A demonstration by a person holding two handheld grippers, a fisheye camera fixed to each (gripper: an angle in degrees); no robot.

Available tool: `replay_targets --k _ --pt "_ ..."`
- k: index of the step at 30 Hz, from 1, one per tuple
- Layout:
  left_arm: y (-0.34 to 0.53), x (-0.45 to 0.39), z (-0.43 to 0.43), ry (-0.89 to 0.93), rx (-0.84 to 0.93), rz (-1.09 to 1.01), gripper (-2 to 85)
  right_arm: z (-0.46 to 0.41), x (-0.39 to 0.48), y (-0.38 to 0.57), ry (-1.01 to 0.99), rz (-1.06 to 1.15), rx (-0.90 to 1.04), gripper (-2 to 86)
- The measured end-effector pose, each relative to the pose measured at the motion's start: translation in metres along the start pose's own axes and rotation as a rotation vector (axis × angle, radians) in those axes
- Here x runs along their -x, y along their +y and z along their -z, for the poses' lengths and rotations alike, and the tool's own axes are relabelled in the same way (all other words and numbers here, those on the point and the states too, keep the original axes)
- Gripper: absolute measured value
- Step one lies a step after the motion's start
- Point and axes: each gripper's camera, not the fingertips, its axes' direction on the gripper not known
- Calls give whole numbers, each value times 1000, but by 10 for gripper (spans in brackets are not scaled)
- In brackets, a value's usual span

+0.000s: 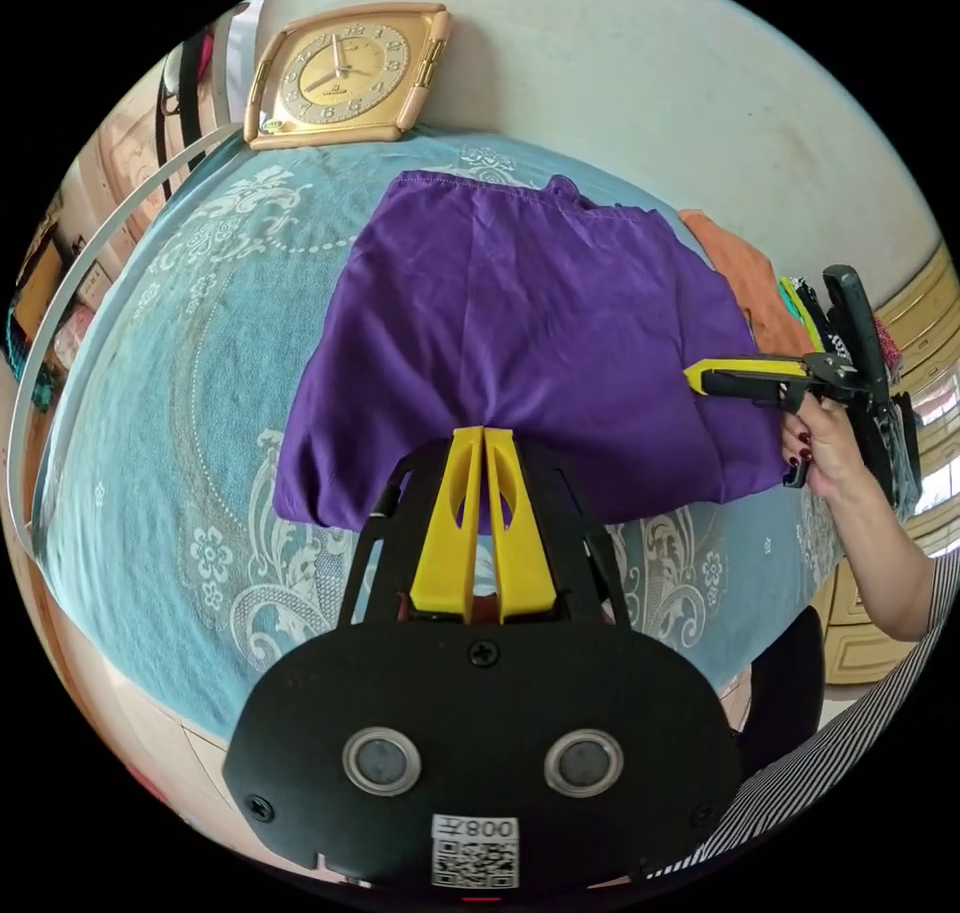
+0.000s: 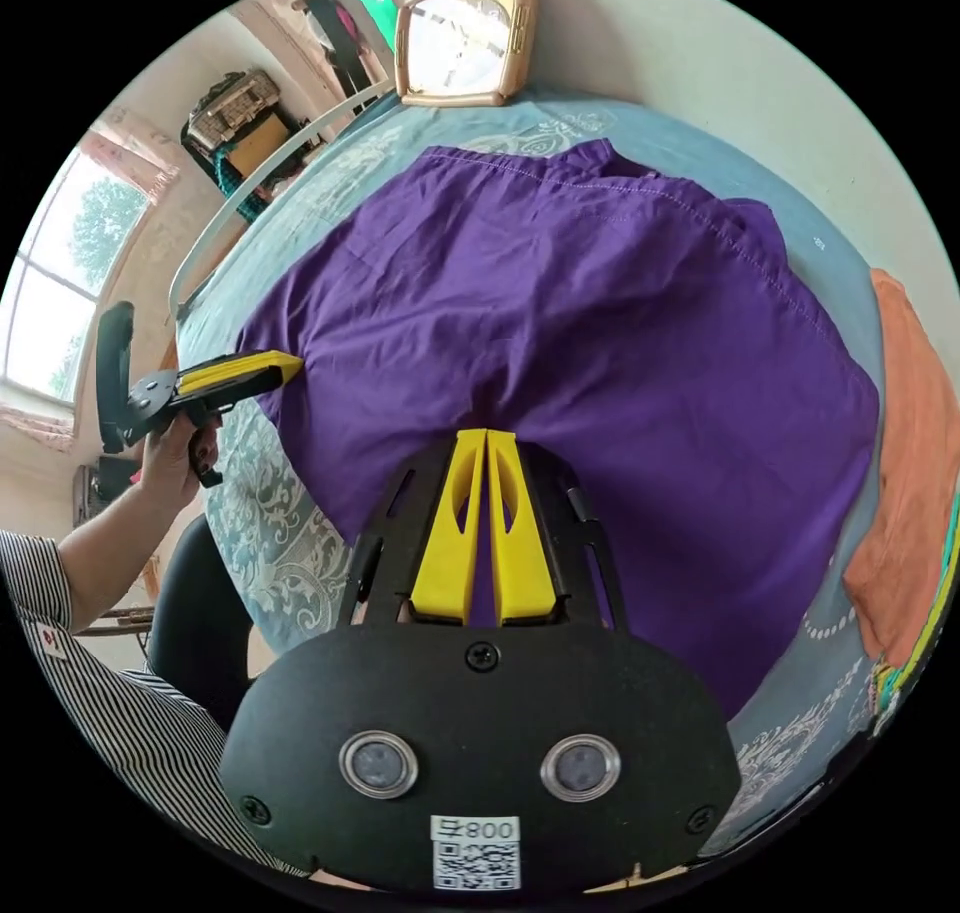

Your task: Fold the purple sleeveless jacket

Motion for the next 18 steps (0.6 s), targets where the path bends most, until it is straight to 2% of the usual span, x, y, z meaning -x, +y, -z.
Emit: replay_targets --k 3,6,11,14,18 --pt "10 -11 -12 -40 -62 -49 4 34 -10 -6 14 -1 -102 1" --pt "17 -16 -46 -59 6 -91 3 51 -33 -32 47 -24 -153 1" --pt "34 -5 -78 12 -30 -79 4 31 -78 -73 57 -77 -37 2" --pt "41 3 -93 65 -7 -53 6 57 -89 -61 57 -75 -66 2" --pt "61 -2 -94 126 -117 -68 13 112 -114 -17 -7 -123 -167 4"
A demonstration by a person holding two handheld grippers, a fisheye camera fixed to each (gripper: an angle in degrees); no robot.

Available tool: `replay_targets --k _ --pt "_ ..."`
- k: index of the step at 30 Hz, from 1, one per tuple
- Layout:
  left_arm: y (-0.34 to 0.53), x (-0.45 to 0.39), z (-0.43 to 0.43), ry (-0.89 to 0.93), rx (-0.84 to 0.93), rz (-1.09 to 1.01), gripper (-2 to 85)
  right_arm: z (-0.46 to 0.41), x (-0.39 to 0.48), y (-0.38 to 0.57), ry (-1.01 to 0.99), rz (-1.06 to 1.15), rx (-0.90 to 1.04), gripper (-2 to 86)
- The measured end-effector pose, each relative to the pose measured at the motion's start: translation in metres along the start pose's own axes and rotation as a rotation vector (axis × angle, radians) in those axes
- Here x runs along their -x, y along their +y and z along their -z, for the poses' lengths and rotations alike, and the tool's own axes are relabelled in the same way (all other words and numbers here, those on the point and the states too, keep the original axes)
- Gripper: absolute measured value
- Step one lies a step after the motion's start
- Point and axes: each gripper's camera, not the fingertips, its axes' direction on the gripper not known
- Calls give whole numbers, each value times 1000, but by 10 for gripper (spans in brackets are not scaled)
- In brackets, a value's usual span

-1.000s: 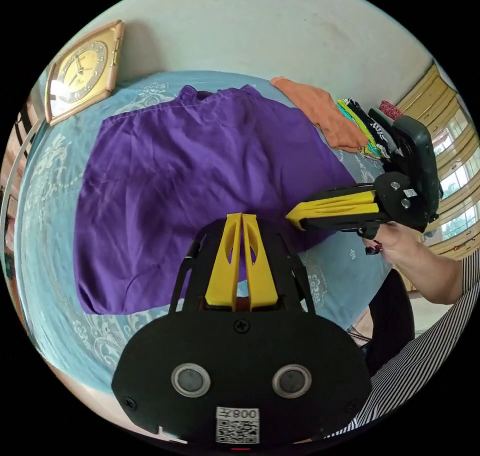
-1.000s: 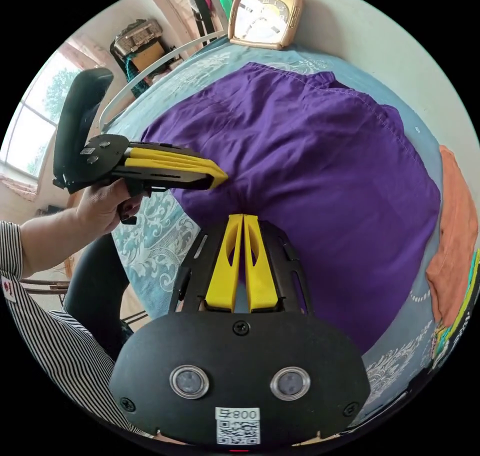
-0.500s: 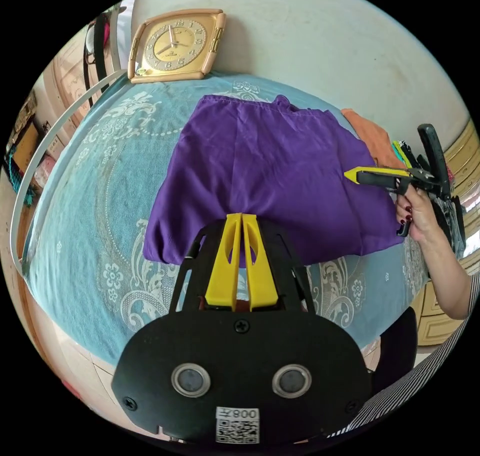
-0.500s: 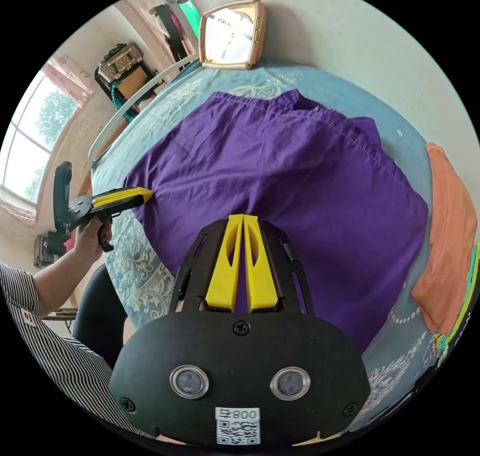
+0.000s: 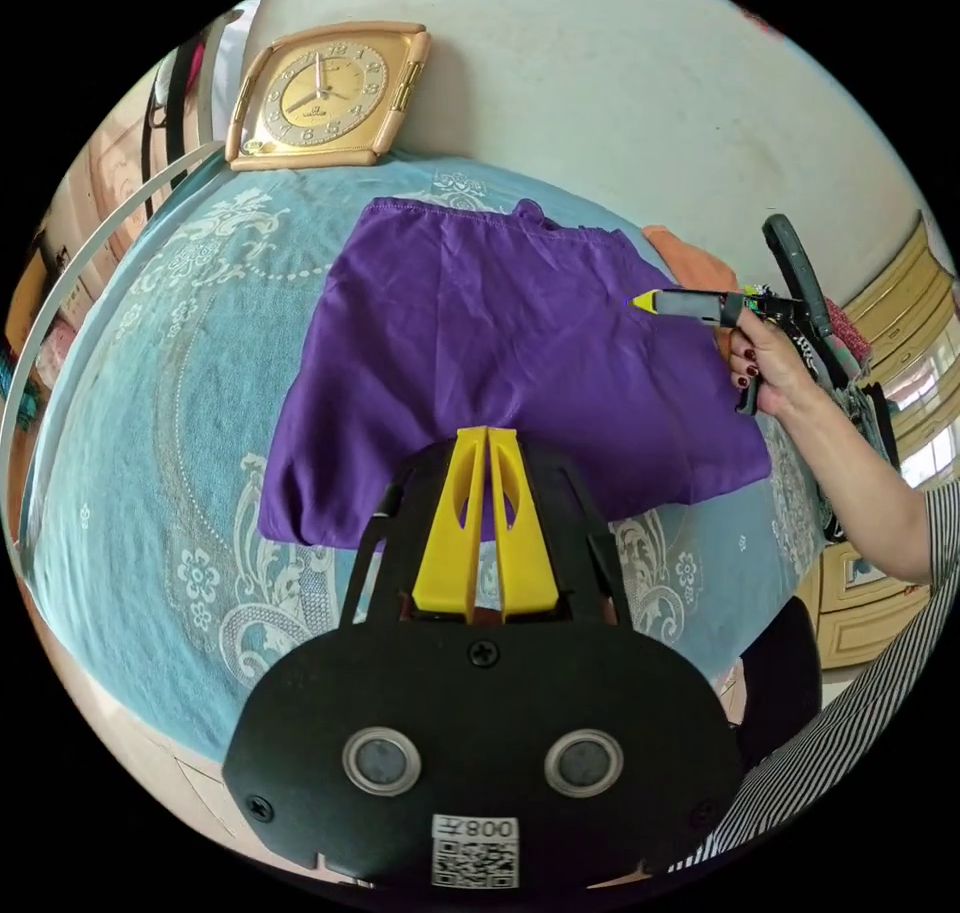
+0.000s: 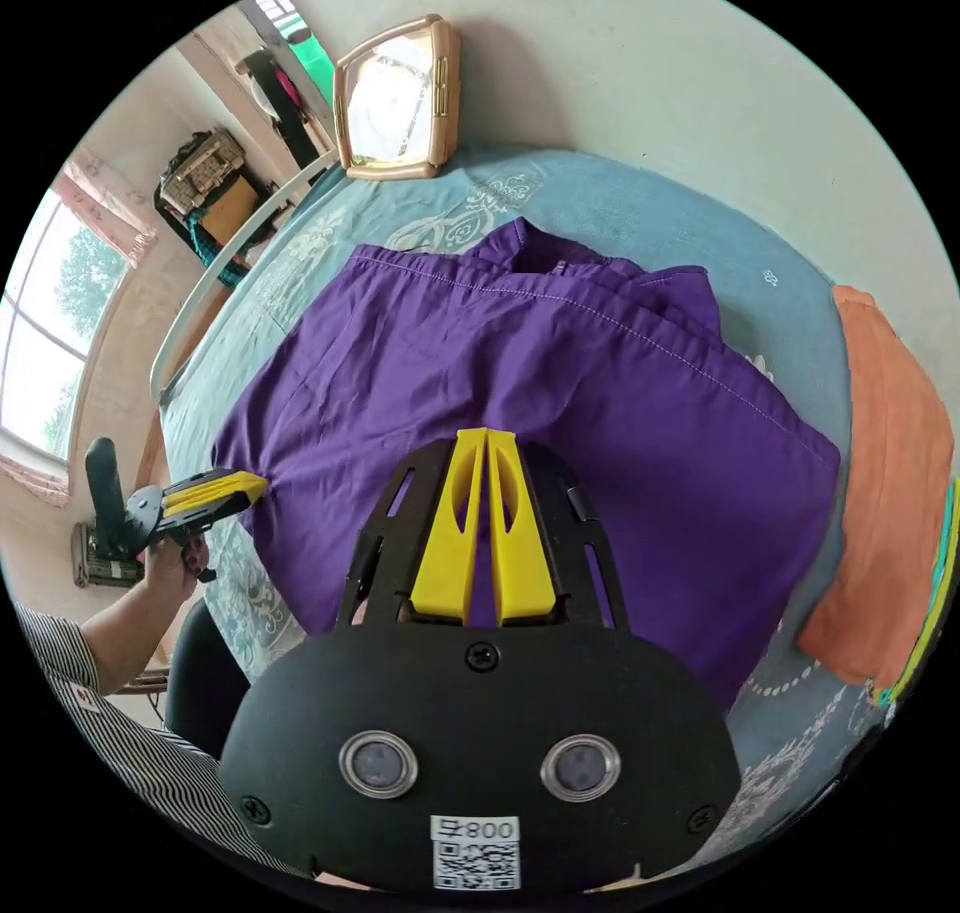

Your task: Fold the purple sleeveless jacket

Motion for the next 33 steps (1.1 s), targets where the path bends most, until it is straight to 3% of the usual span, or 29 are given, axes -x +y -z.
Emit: replay_targets --k 3,8,15,23,29,33 --pt "14 -22 -6 110 -35 -66 26 65 -41 54 -73 -101 -90 7" --pt "39 -78 -49 266 76 -231 76 157 -137 194 -141 -436 -141 42" --pt "72 -178 -116 356 222 -491 111 206 -216 296 -245 -711 -155 84" --pt "97 -267 -183 236 274 -723 136 234 -275 304 -459 -747 -174 42" --pt "120 -334 -233 26 255 -915 134 285 -293 305 -586 -687 -242 13" --pt "121 -347 -252 -105 226 -843 41 309 -296 292 -623 -622 -233 9"
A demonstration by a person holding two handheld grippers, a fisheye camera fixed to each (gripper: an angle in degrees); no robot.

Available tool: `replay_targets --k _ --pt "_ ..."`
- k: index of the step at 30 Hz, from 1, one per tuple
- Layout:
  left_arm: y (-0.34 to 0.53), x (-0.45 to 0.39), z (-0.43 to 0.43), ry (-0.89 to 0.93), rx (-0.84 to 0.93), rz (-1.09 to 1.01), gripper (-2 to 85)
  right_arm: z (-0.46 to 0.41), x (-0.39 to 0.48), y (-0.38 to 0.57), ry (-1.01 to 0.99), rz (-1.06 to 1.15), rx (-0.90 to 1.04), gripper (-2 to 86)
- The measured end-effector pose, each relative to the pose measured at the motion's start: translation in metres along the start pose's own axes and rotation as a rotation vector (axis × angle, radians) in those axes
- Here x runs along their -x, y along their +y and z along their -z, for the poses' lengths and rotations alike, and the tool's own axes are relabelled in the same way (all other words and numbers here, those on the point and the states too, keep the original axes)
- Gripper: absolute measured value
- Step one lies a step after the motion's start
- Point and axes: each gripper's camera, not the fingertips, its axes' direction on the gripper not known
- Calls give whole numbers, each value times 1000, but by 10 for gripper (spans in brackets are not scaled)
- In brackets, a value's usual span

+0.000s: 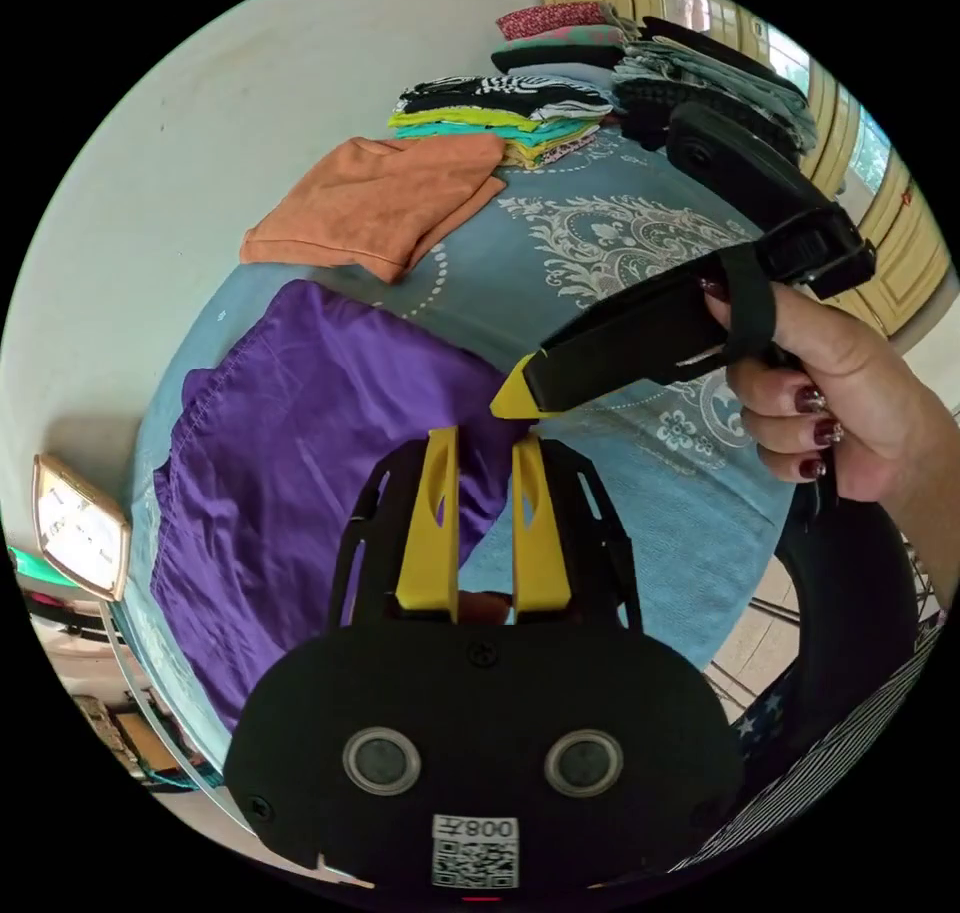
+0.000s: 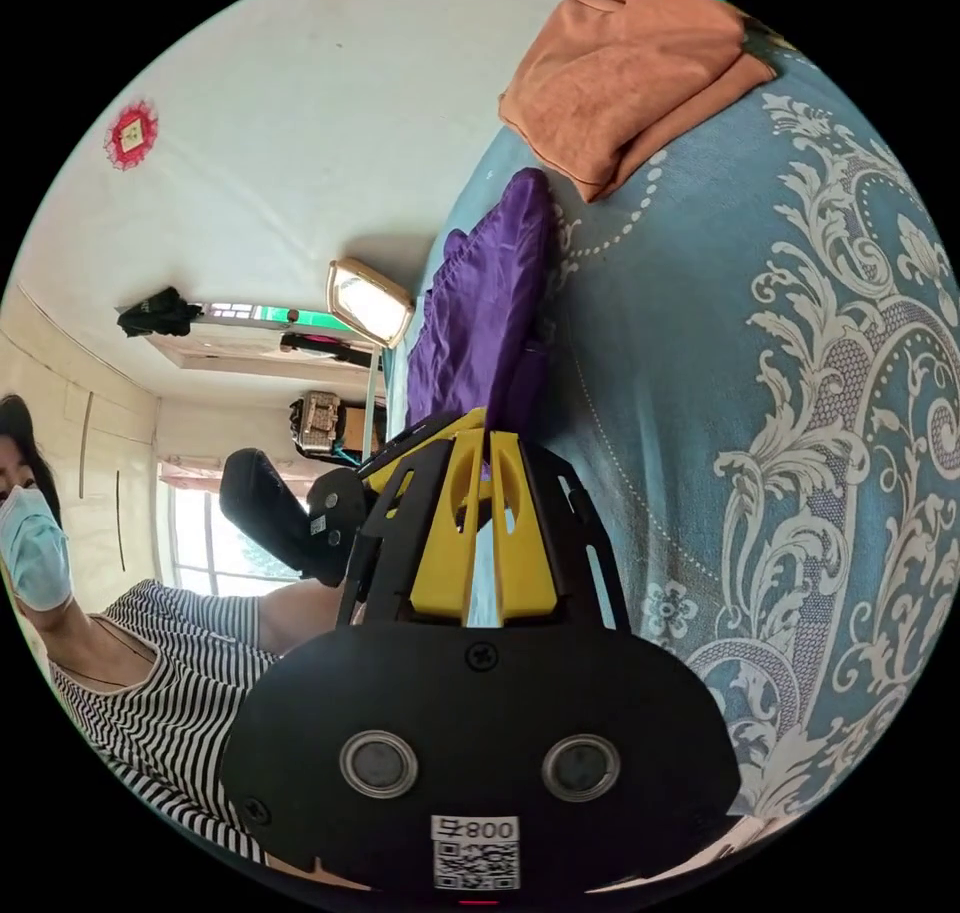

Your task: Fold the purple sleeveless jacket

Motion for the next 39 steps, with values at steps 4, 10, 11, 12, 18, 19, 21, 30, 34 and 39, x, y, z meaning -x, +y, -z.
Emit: replay_targets --k 4,10,11,12,18,19,21,30,34,39 --pt "9 25 7 110 -73 180 17 30 13 -18 -9 66 -28 9" --pt "22 48 15 221 -151 331 12 67 -27 -67 -49 -30 -114 47" --pt "22 48 16 225 -155 336 12 65 -35 -81 -67 -56 -109 62" --pt "22 48 16 232 -157 340 12 64 -39 -88 -76 -69 -108 69" --pt "21 41 21 238 -155 317 11 49 -58 -152 -131 -129 -119 93" --pt "20 40 23 236 -156 308 11 46 -63 -162 -146 -143 -120 95" --pt "19 38 27 238 -157 292 10 40 -67 -175 -153 -155 -118 96" --pt "19 38 56 244 -157 250 10 19 -93 -211 -150 -193 -122 100" --pt "21 47 74 265 -155 245 9 5 -107 -213 -138 -209 -119 103" --pt "20 58 102 269 -131 217 8 -27 -116 -224 -127 -209 -94 106"
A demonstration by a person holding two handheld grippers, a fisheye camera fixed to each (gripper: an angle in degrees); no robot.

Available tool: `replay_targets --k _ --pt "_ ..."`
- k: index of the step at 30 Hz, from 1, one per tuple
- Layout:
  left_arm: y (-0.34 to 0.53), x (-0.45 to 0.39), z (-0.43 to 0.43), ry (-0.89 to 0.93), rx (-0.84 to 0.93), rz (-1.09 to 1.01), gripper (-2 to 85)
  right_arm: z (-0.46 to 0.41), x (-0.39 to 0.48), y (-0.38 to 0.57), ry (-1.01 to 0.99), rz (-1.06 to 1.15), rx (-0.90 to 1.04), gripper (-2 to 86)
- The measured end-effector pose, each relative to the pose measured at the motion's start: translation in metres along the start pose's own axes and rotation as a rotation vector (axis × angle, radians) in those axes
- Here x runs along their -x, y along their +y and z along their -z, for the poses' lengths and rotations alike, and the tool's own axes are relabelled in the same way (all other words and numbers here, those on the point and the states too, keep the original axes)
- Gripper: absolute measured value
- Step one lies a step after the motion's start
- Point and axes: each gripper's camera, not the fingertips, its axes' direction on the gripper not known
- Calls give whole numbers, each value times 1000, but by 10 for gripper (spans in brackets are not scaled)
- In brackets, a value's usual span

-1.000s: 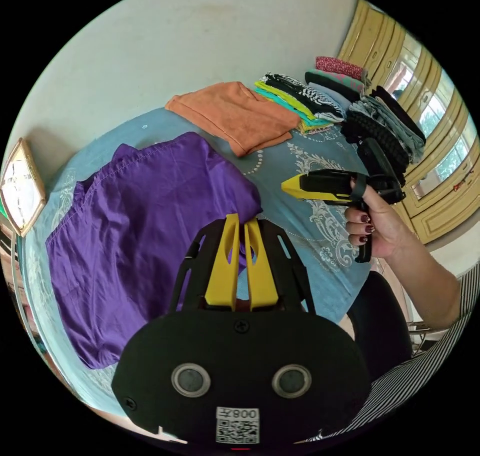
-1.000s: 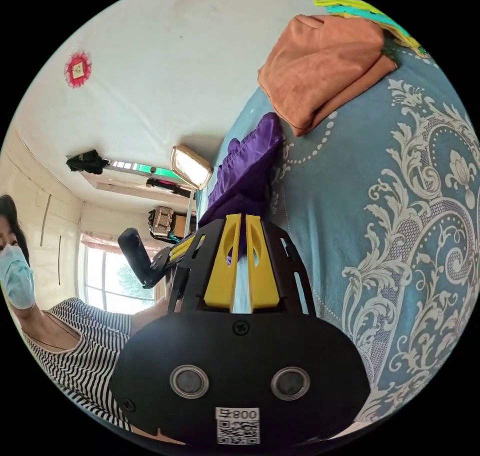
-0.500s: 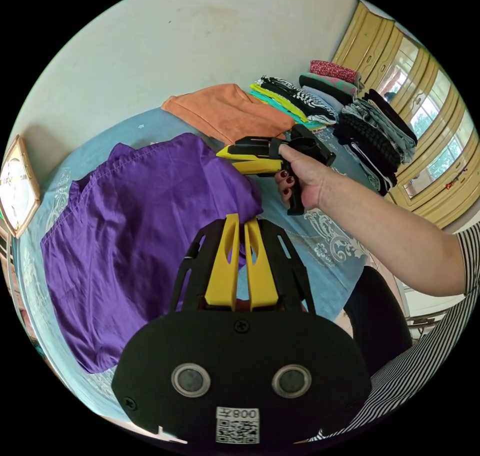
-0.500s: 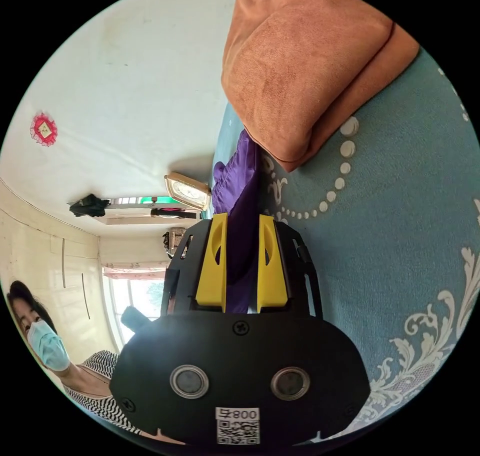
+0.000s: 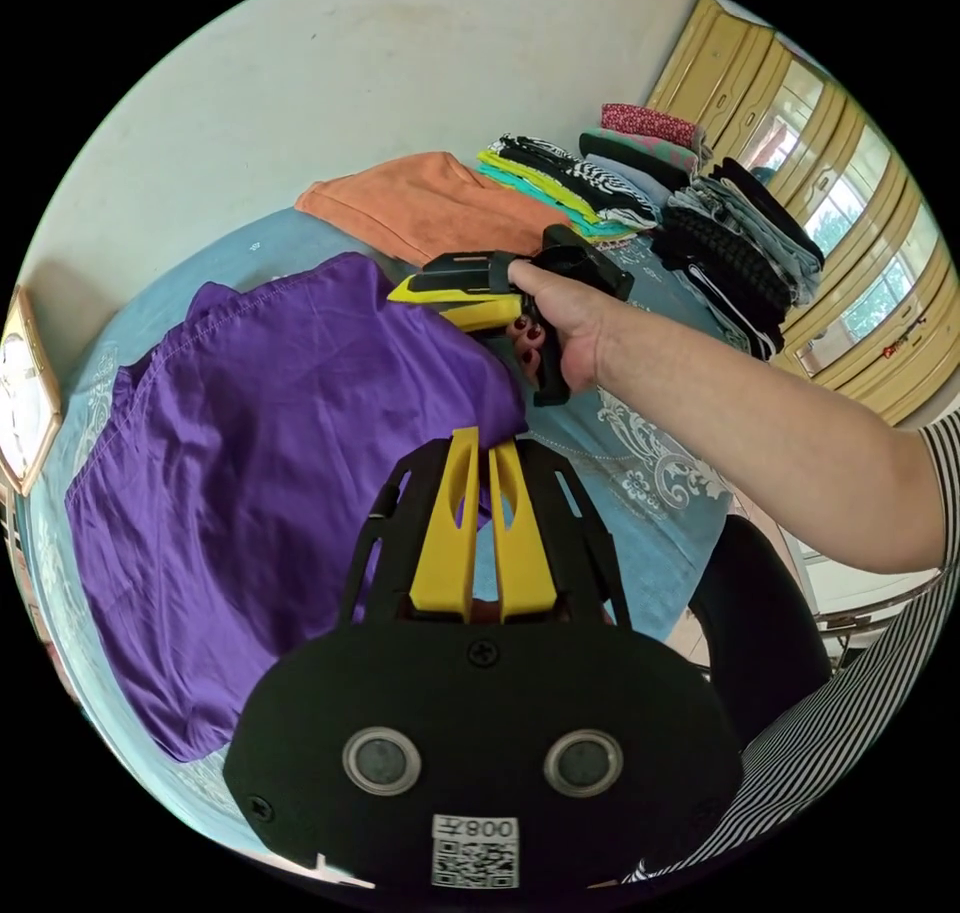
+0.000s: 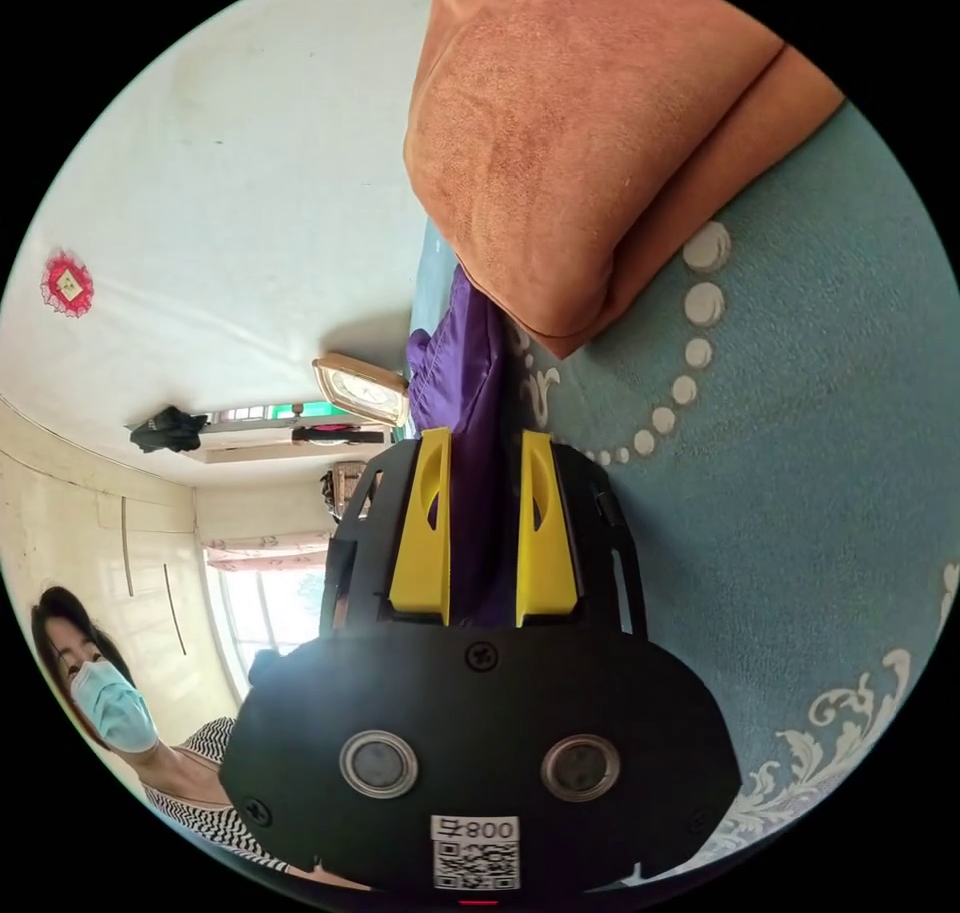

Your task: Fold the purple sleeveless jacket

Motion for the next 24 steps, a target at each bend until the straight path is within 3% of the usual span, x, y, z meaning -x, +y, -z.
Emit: replay_targets --k 4,9,14,24 --pt "-4 8 36 3 -3 -9 8 -14 -11 -4 -44 3 -42 112" --pt "-9 21 80 17 -6 -10 9 -57 -20 -6 74 31 25 106" --pt "-12 46 144 28 -51 15 10 -108 -30 1 150 49 30 32" --pt "58 196 366 167 -408 401 8 -242 53 63 100 353 25 5"
